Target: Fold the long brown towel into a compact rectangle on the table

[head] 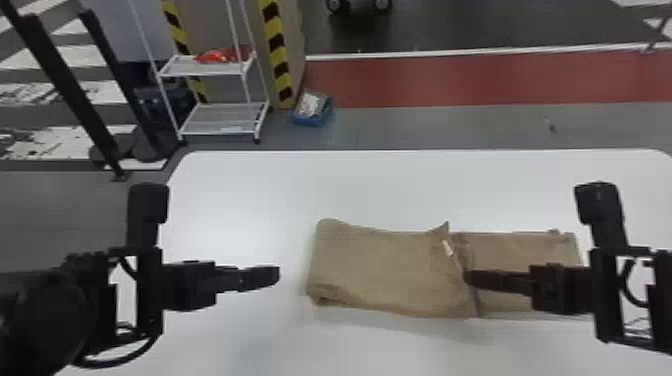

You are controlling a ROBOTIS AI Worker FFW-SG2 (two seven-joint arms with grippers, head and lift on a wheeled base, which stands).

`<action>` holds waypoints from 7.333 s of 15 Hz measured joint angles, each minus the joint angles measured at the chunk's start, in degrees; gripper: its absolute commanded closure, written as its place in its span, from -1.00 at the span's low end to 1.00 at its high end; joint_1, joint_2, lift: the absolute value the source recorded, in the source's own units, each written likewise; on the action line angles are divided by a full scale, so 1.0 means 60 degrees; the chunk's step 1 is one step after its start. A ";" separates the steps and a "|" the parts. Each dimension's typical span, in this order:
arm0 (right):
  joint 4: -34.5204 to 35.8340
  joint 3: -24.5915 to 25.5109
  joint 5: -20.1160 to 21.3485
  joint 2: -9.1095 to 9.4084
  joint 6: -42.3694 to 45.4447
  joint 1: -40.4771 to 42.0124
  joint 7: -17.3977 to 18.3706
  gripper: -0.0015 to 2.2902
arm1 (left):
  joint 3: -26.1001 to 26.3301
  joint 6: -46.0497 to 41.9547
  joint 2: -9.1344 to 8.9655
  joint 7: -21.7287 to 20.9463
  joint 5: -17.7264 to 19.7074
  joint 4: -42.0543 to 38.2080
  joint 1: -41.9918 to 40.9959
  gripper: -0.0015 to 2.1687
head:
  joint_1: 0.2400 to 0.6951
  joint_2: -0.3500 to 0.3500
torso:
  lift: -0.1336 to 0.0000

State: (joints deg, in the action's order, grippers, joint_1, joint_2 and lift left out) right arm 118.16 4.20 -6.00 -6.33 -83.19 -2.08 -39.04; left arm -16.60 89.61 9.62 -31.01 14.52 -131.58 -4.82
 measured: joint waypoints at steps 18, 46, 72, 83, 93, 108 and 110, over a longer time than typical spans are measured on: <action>-0.0139 0.0535 -0.0310 -0.0359 -0.0080 0.0377 -0.0129 -0.21 | 0.0265 0.0000 0.0007 0.0060 -0.0114 -0.0013 -0.0003 -0.96 | 1.00 0.21 | -0.84; -0.1680 -0.0589 0.0411 -0.0142 -0.0185 -0.1172 0.0061 -0.62 | 0.0248 0.0000 0.0030 0.0056 -0.0299 0.0237 0.0071 -0.96 | 1.00 0.33 | -0.84; -0.1721 -0.0690 0.0711 -0.0234 -0.0451 -0.1175 -0.0158 -0.48 | 0.0122 0.0000 0.0092 -0.0037 -0.0276 0.0324 -0.0009 -0.96 | 1.00 0.34 | -0.84; -0.1633 -0.0574 0.0734 -0.0283 -0.0897 -0.1213 -0.0198 -0.48 | 0.0084 0.0000 0.0140 -0.0031 -0.0267 0.0467 0.0032 -0.96 | 1.00 0.33 | -0.84; -0.1689 -0.0768 0.0841 -0.0311 -0.0921 -0.1350 -0.0202 -0.33 | 0.0089 0.0000 0.0127 -0.0017 -0.0282 0.0485 0.0025 -0.96 | 1.00 0.33 | -0.84; -0.1691 -0.0762 0.0941 -0.0280 -0.0892 -0.1309 -0.0203 0.12 | 0.0069 0.0000 0.0140 -0.0049 -0.0282 0.0471 -0.0037 -0.96 | 1.00 0.34 | -0.84; -0.1676 -0.0746 0.0925 -0.0281 -0.0894 -0.1281 -0.0216 -0.23 | 0.0052 0.0000 0.0140 -0.0070 -0.0276 0.0470 -0.0048 -0.96 | 1.00 0.34 | -0.84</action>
State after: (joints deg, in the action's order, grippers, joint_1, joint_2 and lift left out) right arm 108.11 -0.28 -0.45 -8.01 -88.56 -9.77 -40.33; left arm -16.29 89.61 10.46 -31.43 12.87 -128.76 -5.10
